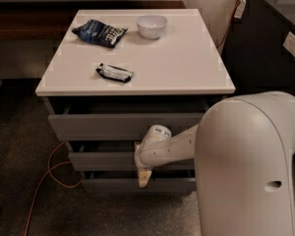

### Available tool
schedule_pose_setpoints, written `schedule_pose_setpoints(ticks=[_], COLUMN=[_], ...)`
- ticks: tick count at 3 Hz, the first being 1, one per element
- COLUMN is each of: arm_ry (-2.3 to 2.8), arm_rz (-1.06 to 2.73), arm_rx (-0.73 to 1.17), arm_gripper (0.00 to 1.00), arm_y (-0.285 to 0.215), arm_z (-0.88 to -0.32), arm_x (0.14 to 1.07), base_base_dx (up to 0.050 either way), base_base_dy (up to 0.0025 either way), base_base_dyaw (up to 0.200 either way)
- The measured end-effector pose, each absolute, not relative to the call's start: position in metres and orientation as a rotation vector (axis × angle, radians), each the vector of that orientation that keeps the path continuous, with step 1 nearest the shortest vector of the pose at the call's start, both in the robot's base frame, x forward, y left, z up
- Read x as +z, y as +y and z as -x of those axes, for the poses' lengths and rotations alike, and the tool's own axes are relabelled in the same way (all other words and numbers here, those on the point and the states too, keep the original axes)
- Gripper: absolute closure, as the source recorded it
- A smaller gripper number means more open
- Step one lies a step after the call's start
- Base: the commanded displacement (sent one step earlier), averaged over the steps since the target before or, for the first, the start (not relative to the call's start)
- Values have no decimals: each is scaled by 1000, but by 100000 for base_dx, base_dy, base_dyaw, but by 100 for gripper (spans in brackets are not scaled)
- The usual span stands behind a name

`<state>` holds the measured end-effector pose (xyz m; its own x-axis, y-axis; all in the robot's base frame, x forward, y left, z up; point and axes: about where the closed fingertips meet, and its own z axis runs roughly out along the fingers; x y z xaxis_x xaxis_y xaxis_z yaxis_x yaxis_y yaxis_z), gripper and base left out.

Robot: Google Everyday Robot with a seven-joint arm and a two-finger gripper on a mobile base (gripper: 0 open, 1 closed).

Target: Place rxbar blueberry into middle drawer

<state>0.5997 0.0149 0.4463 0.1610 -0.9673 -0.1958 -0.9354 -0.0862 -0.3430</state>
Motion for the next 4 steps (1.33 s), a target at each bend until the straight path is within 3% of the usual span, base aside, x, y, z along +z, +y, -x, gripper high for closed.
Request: schedule_pose_setpoints(ticks=[1,2,3,4], arm_ry=[1800,1836,1869,1891], arm_rz=[2068,2061,2040,2007], arm_rx=[-176,-224,-240,-225], arm_gripper=[0,18,41,72], arm_y=[16,15,15,18], arm_z=[-612,-620,-621,-616], arm_x=[437,423,415,414], base_base_dx=[0,0,0,0], base_base_dy=[0,0,0,0], base_base_dyaw=[0,0,0,0])
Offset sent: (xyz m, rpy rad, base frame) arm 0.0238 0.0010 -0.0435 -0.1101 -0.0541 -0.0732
